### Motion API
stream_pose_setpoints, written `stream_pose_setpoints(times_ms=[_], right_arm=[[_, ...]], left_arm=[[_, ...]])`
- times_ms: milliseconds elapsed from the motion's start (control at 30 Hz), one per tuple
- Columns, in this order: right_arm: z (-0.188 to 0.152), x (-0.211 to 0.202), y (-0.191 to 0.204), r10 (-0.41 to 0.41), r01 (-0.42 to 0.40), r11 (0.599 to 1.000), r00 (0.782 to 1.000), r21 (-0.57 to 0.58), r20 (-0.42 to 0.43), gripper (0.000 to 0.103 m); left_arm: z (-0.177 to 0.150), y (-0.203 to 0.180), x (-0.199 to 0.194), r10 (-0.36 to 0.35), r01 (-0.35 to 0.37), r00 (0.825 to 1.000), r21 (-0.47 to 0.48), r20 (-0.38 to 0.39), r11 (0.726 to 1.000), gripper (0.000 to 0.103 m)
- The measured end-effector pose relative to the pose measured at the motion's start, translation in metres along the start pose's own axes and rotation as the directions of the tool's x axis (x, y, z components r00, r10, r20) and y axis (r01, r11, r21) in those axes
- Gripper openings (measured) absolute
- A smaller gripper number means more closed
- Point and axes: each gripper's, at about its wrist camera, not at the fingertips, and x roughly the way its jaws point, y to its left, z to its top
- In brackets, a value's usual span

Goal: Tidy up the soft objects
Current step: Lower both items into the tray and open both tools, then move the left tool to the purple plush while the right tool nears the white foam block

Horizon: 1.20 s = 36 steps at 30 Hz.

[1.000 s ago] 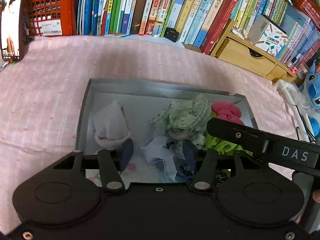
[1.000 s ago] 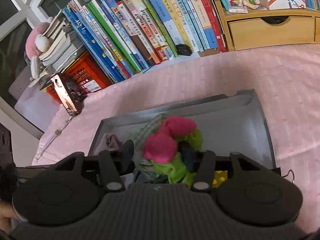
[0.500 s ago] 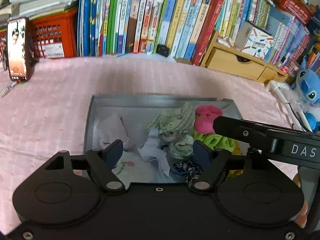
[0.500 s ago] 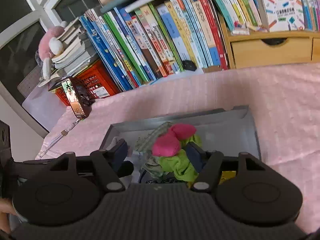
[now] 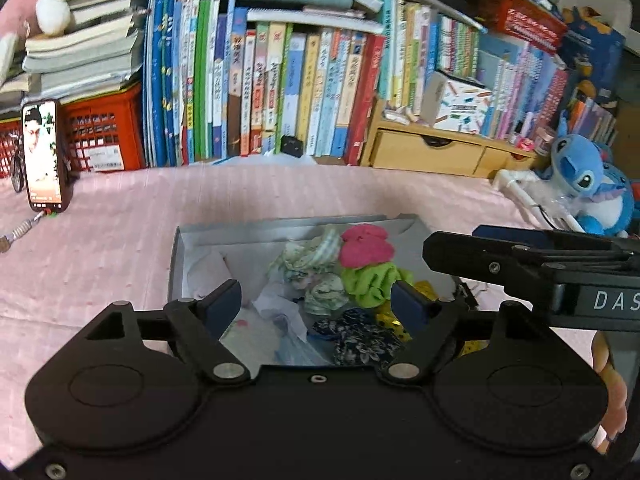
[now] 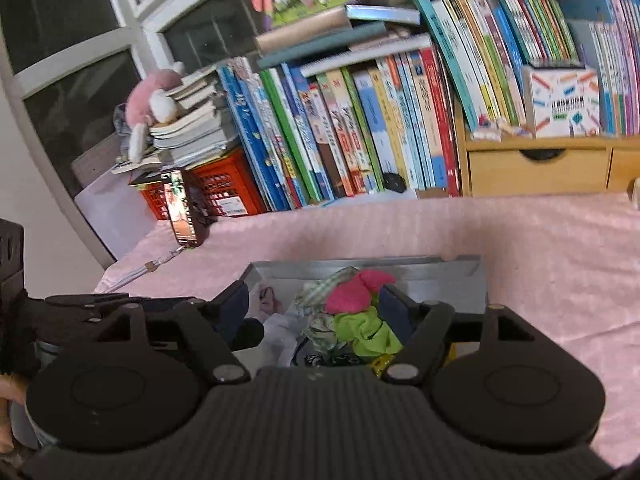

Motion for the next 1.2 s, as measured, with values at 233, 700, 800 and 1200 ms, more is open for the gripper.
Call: stream_pose_setpoints(times_ms=[233,700,800,1200], right_arm=[[-0.012,-0.03,0.009,0.017,-0.015,0.999,0.999,-0.046,0.034,0.084],[-0.064,-0.092,0.026,-0.008,0.033,0.985,0.989,-0.168,0.145,0.086],[-0.074,-0.102,0.029,-0.015,0.047,0.979,0.987,-0.201,0.157,0.087],[-0.093,-0.135,0.019,-0.054,0.092,0.967,0.985,-0.239,0.161,0.088]], left_arm=[[-0.021,-0.012,-0.033,-0.026,0.024,0.999,0.038,0.047,0.999,0.083],[-0.089,-0.033,-0.079,-0.086,0.076,0.99,0.085,0.115,0.993,0.084],[-0.1,-0.041,-0.086,-0.088,0.072,0.986,0.115,0.142,0.991,0.085],[-0.115,-0.064,-0.105,-0.119,0.086,0.982,0.211,0.149,0.974,0.085]])
